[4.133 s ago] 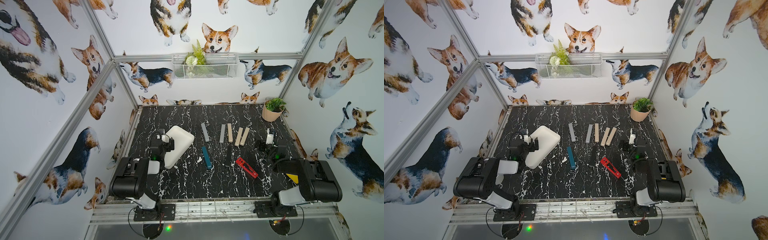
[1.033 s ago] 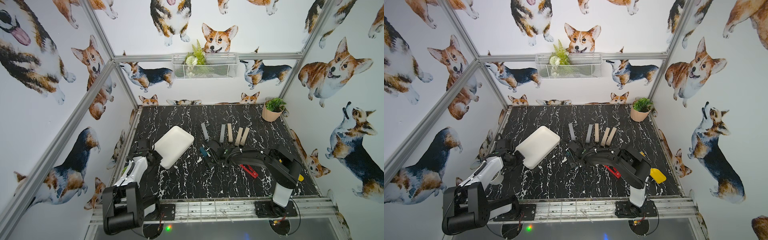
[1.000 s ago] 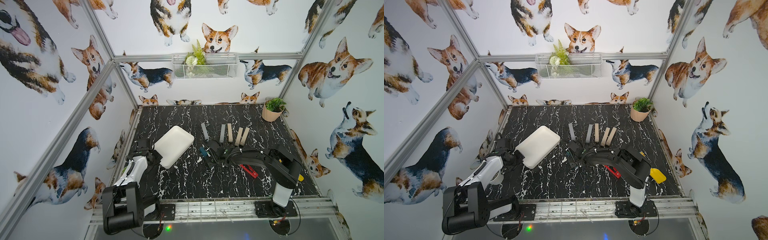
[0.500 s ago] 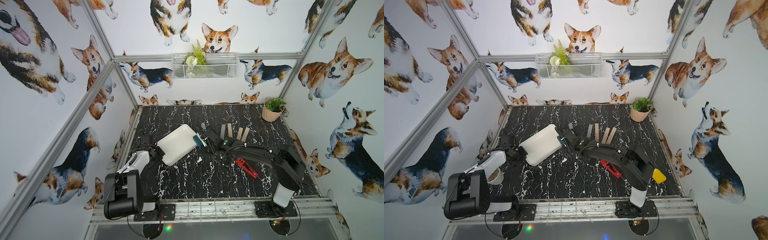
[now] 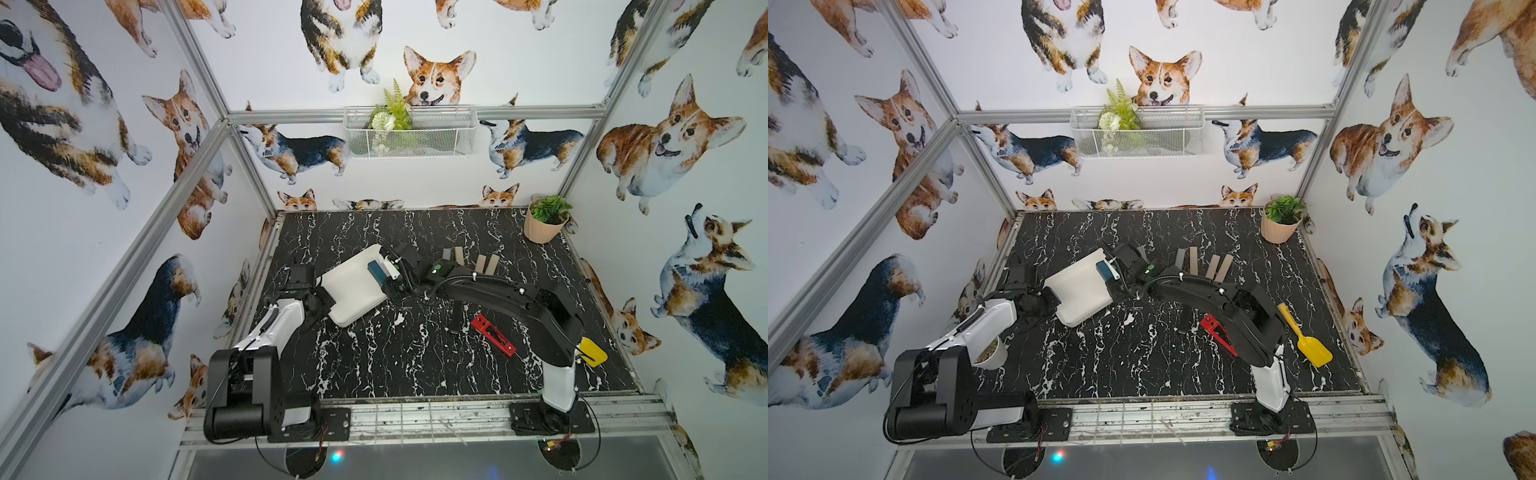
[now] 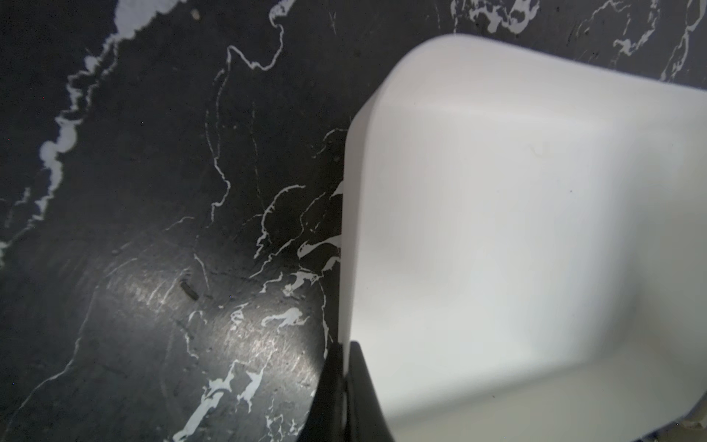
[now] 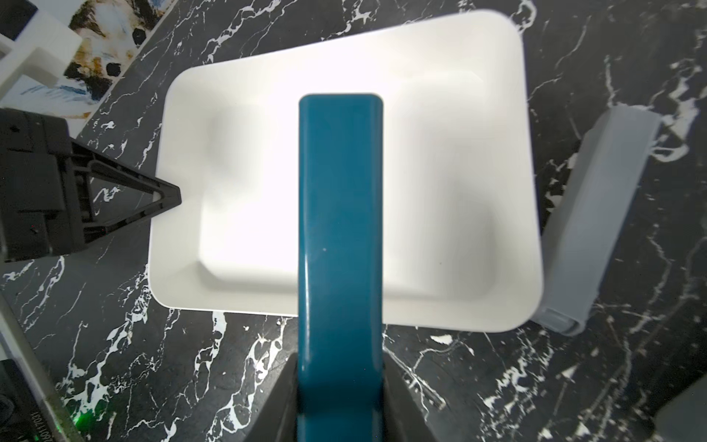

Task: Put the pruning pliers into the storage box
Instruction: Place the pruning pliers in the storage box.

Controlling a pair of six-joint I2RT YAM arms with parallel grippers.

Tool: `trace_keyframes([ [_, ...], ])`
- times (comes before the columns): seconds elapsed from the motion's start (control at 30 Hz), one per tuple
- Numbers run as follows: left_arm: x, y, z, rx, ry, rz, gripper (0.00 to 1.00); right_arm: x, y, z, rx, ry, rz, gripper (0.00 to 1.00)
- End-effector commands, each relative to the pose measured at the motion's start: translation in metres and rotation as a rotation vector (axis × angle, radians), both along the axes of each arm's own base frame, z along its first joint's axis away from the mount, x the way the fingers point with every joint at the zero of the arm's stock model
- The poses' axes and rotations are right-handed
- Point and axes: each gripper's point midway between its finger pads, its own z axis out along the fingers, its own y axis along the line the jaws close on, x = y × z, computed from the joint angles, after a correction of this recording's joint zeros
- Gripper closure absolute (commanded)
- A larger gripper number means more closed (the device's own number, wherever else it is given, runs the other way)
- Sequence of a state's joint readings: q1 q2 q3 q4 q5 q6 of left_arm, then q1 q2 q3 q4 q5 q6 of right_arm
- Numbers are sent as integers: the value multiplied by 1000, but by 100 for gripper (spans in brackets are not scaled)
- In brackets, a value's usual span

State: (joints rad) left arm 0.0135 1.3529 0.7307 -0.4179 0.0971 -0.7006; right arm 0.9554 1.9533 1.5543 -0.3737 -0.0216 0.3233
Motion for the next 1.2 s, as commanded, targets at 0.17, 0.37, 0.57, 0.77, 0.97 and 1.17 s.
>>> trace_keyframes([
  [0.17, 7, -1, -2, -8, 5, 29, 89, 7, 34, -3, 68, 55, 25, 100],
  [0.37, 9, -5, -5, -24, 9, 27, 89, 13, 55, -13, 90, 88, 41, 100],
  [0.57, 12, -12, 5, -48, -5, 13, 80, 15, 78, -24, 131, 137, 64, 100],
  [0.77, -1, 3, 50, 62, -66, -14, 70, 4, 99, -36, 124, 160, 106, 100],
  [0.97, -28, 25, 46, 162, -25, 42, 67, -4, 120, -49, 136, 192, 126, 100],
  [1.17, -37, 30, 22, 123, 3, 101, 67, -10, 134, -61, 128, 215, 144, 100],
])
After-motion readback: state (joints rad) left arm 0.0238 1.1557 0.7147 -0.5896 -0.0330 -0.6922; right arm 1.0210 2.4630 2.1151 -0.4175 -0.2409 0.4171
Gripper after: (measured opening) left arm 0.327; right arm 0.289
